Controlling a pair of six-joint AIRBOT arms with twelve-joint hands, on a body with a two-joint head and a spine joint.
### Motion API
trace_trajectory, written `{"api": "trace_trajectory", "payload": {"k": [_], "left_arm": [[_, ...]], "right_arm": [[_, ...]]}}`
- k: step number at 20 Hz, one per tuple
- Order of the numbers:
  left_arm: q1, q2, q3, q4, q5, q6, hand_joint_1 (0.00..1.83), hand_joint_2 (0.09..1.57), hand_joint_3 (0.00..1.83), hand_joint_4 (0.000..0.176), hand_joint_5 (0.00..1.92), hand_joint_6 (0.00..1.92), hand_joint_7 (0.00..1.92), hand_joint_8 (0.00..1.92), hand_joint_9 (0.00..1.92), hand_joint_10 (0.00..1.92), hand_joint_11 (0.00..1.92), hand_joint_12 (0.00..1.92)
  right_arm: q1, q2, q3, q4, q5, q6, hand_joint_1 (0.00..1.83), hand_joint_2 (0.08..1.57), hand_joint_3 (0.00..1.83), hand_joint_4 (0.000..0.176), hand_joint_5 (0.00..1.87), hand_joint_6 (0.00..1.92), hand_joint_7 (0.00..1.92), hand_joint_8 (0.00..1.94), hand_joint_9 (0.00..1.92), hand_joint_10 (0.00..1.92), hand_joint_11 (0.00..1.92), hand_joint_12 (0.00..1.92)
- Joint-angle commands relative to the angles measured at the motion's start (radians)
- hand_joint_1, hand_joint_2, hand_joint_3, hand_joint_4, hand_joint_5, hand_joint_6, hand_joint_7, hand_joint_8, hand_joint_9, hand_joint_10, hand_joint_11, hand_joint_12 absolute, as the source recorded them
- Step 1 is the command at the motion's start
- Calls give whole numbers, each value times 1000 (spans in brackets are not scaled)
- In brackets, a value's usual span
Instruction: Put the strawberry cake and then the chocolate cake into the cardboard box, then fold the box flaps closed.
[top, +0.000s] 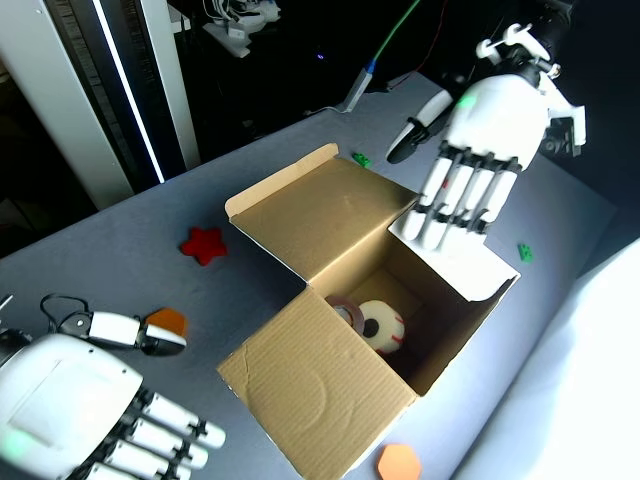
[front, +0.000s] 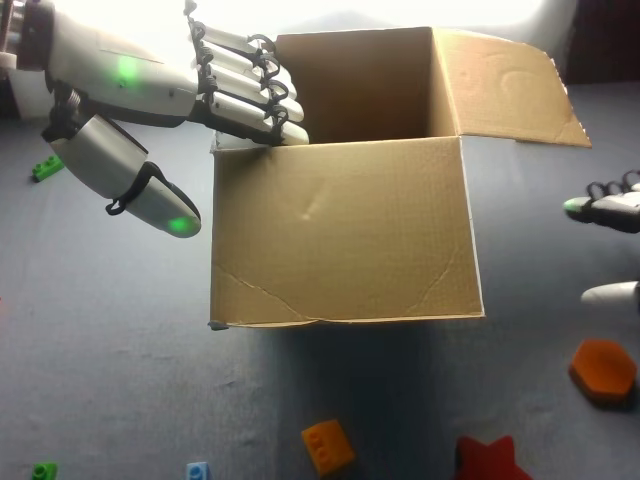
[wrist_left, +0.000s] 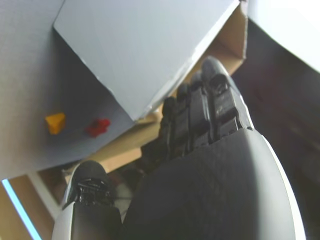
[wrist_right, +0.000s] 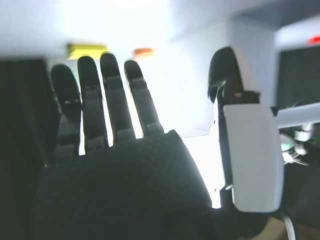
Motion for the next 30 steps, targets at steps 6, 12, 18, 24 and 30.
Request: {"api": "trace_trajectory", "payload": {"k": [6,12,18,24,30], "left_arm": [[40,6,13,-46,4,5,0,1127,1,20,144,3,158,3,150,3,0,605],[-10,8,41,-55,5,-38,0,1134,2,26,131,0,149,2,161,3,0,616],[-100,17,109,-62,15,-107,0,1144,2,19,133,4,147,3,167,5,0,731],[-154,41,195,19,18,-140,0,1146,2,22,138,3,155,3,175,5,0,772],[-80,121,127,78,2,-141,0,1140,0,21,134,0,175,3,194,6,0,830]], "right_arm": [[109,37,-8,-34,189,71,181,1142,1,0,189,0,321,0,195,485,0,1452],[259,131,-121,-114,239,123,181,1141,0,0,180,0,339,5,211,507,0,1461],[408,80,-171,-178,107,111,212,1144,0,0,182,1,349,4,231,488,0,1450],[388,-28,-145,-176,96,37,230,1160,3,0,199,8,330,1,236,494,0,1500],[343,-73,-129,-175,101,-47,139,1166,3,0,200,5,360,7,240,509,0,1465]]}}
